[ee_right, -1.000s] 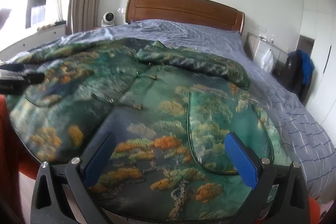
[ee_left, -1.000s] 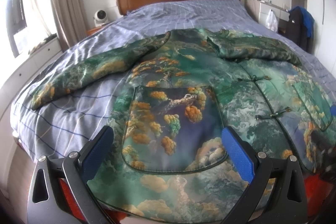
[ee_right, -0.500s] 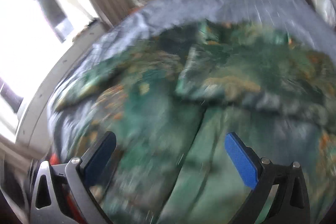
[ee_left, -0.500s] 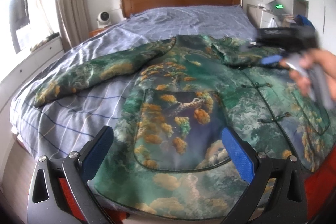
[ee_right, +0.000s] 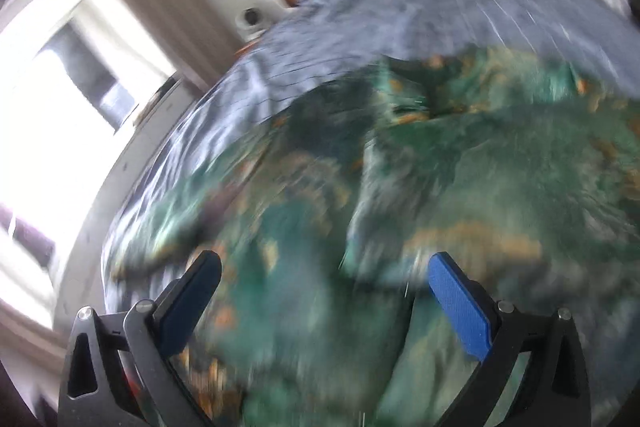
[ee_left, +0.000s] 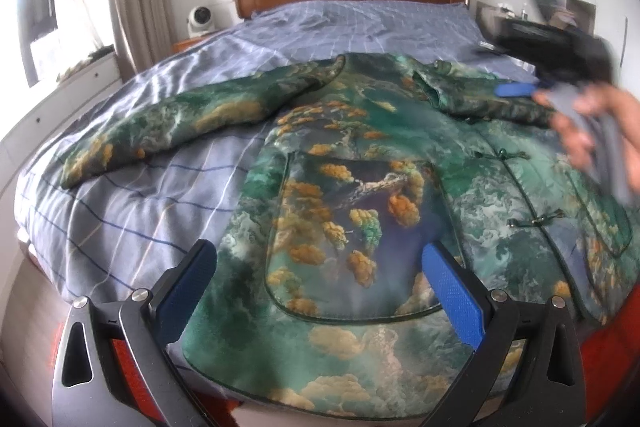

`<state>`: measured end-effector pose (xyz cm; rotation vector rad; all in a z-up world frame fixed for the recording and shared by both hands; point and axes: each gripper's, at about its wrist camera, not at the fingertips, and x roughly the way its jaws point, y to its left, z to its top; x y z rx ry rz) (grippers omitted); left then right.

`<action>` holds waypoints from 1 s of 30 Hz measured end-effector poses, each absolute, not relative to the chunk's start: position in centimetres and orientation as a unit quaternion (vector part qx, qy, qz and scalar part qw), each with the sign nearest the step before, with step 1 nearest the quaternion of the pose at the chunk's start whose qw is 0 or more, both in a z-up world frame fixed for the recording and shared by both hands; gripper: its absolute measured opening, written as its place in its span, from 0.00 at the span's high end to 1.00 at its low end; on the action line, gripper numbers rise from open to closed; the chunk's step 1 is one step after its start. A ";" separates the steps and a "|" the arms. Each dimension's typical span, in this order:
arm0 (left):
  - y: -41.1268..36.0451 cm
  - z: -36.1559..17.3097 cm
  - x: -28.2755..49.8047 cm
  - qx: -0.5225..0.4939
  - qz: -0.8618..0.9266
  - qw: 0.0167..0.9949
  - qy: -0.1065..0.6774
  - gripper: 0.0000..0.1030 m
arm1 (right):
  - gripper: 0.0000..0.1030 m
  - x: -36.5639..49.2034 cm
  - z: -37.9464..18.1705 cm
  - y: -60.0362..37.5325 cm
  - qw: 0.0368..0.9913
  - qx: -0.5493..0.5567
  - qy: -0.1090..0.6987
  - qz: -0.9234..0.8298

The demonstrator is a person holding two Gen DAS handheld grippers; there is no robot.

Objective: Fold large clothes
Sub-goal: 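Grasp the other sleeve with the left tool and lift it, then fold the held sleeve across the jacket body and open the left tool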

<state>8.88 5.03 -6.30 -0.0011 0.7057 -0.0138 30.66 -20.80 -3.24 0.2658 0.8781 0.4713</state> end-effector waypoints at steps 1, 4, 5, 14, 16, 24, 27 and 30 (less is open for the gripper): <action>5.1 -6.3 9.0 -0.005 -0.008 0.938 0.348 0.00 | 0.01 28.8 -2.8 -20.7 0.874 0.106 0.413 0.235; 5.5 -6.1 9.2 -0.019 -0.008 0.934 0.357 0.00 | 0.01 22.8 -2.1 -20.8 0.881 0.043 0.396 0.254; 5.8 -6.0 9.4 -0.026 -0.008 0.931 0.363 0.00 | 0.01 21.3 -2.1 -21.0 0.882 0.034 0.392 0.258; 16.4 -2.8 18.4 -0.176 -0.003 0.905 0.388 0.00 | 0.01 9.4 -3.8 -23.0 0.897 0.008 0.369 0.246; 21.2 -4.2 21.4 -0.253 0.029 0.880 0.401 0.00 | 0.01 8.2 -4.1 -23.2 0.900 0.015 0.368 0.233; 35.0 -12.4 24.5 -0.504 0.161 0.767 0.363 0.02 | 0.01 4.9 -4.3 -24.6 0.909 0.036 0.361 0.205; 36.9 -13.5 22.9 -0.585 0.190 0.731 0.297 0.18 | 0.01 4.5 -4.8 -24.8 0.907 0.030 0.367 0.203; 36.5 -10.7 24.4 -0.517 0.202 0.767 0.323 0.89 | 0.01 4.3 -5.5 -25.0 0.905 0.041 0.372 0.201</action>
